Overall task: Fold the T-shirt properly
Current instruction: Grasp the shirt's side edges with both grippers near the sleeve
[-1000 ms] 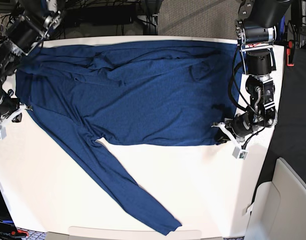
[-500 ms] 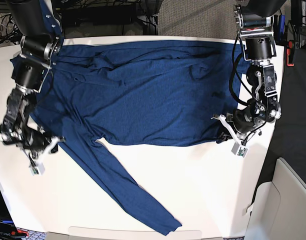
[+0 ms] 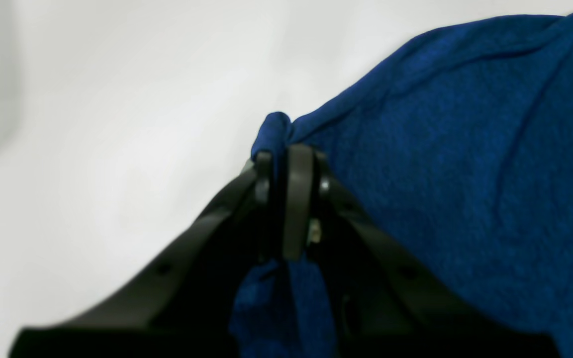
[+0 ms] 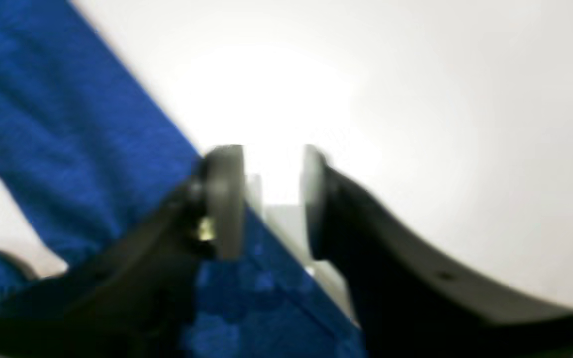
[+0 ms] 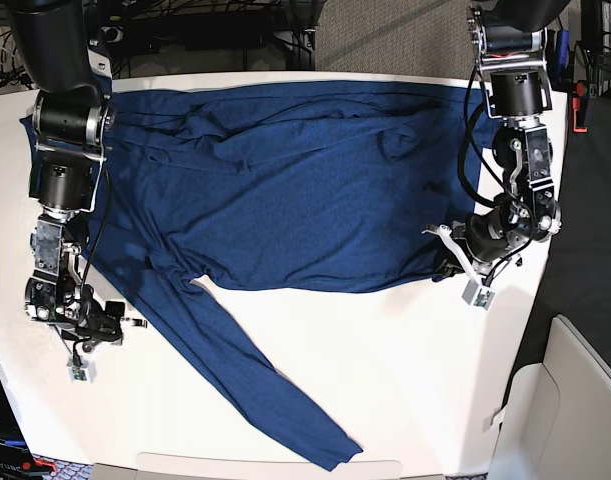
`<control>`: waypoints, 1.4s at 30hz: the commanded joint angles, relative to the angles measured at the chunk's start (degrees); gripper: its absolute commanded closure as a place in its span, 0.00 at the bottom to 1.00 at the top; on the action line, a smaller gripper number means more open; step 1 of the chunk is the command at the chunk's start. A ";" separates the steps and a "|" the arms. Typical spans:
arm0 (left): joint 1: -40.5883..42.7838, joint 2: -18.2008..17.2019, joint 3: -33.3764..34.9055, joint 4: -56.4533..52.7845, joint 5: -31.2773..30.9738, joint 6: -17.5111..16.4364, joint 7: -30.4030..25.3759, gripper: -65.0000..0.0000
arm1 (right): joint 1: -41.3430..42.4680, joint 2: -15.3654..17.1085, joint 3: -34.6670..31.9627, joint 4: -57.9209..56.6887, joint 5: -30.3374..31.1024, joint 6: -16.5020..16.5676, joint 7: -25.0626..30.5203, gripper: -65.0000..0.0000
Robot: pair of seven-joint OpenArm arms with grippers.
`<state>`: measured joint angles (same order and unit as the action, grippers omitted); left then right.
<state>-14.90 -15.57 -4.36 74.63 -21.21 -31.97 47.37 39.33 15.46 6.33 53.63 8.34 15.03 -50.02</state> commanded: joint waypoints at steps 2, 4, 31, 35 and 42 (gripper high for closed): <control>-1.59 -0.65 -0.25 1.02 -0.72 -0.17 -1.53 0.96 | 1.59 1.02 0.22 0.75 -0.56 -0.39 1.18 0.59; -1.59 -0.65 -0.25 1.02 -0.72 -0.17 -1.79 0.96 | 1.06 1.02 0.22 0.57 -0.56 -0.39 1.01 0.60; -1.59 -0.47 -0.17 1.11 -0.63 -0.17 -1.62 0.96 | -2.19 1.11 0.13 -6.99 7.53 7.26 -6.64 0.60; -1.59 -0.47 -0.17 1.11 -0.63 -0.17 -1.62 0.96 | -2.19 1.11 0.13 -7.25 7.27 7.26 -6.64 0.60; -1.59 -0.47 -0.17 1.11 -0.63 -0.17 -1.62 0.96 | -2.10 1.11 0.13 -7.52 7.53 7.43 -10.33 0.87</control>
<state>-15.05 -15.40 -4.36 74.63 -21.21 -31.99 46.72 36.71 16.34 6.55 46.13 16.49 22.15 -57.30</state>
